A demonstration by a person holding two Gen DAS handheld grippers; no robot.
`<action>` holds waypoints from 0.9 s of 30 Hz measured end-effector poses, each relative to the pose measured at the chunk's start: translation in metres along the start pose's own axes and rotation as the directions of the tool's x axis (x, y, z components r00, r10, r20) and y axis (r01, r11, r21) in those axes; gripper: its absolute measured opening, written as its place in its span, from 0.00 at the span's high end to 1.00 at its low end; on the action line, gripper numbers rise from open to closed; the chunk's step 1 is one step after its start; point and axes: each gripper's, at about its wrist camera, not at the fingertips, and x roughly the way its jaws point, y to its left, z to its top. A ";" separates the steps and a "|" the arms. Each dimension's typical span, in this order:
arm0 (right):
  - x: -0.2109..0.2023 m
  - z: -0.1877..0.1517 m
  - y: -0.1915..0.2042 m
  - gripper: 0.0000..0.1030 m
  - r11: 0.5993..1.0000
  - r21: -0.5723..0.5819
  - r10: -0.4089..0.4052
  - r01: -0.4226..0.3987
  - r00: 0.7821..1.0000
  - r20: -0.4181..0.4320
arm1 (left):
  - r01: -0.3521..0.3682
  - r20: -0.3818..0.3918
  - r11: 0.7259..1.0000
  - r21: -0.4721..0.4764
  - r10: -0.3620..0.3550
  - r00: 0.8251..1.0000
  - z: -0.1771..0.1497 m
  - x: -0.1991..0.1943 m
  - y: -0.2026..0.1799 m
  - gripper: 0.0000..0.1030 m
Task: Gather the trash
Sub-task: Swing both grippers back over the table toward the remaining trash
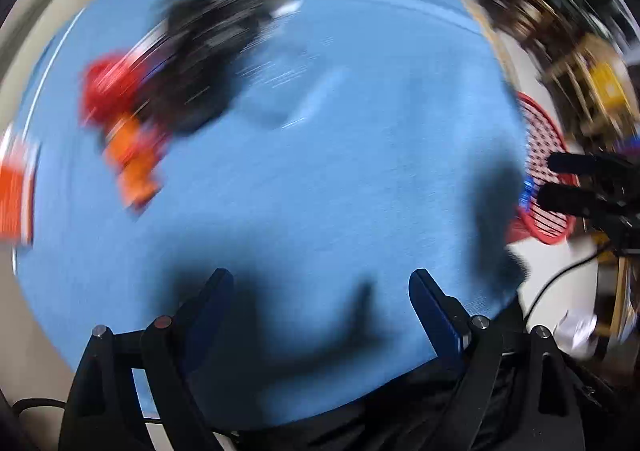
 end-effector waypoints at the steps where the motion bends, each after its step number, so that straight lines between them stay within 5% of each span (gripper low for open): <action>1: 0.007 0.003 0.018 0.23 1.000 -0.025 0.010 -0.010 1.000 -0.011 | -0.012 -0.007 1.000 -0.026 0.012 1.000 -0.006 0.001 0.013 0.13; 9: 0.050 0.012 0.117 0.23 0.973 -0.226 0.033 -0.054 0.995 -0.096 | -0.090 -0.007 0.975 -0.201 0.090 0.996 -0.052 -0.010 0.103 0.13; 14: 0.062 0.032 0.131 0.23 0.965 -0.257 -0.044 0.050 0.999 0.028 | -0.031 0.104 0.945 -0.327 0.068 0.992 -0.055 -0.020 0.128 0.13; 18: 0.068 0.049 0.130 0.23 0.975 -0.217 -0.024 0.039 0.997 0.071 | -0.024 0.120 0.933 -0.359 0.071 0.990 -0.045 -0.014 0.135 0.13; 22: 0.078 0.055 0.139 0.23 0.973 -0.230 -0.019 0.016 1.000 -0.010 | -0.078 0.054 0.944 -0.321 0.101 0.993 -0.040 -0.004 0.128 0.13; 27: 0.086 0.044 0.184 0.23 0.930 -0.353 0.049 -0.098 0.988 -0.144 | -0.227 -0.035 0.930 -0.289 0.226 0.973 -0.072 -0.017 0.160 0.13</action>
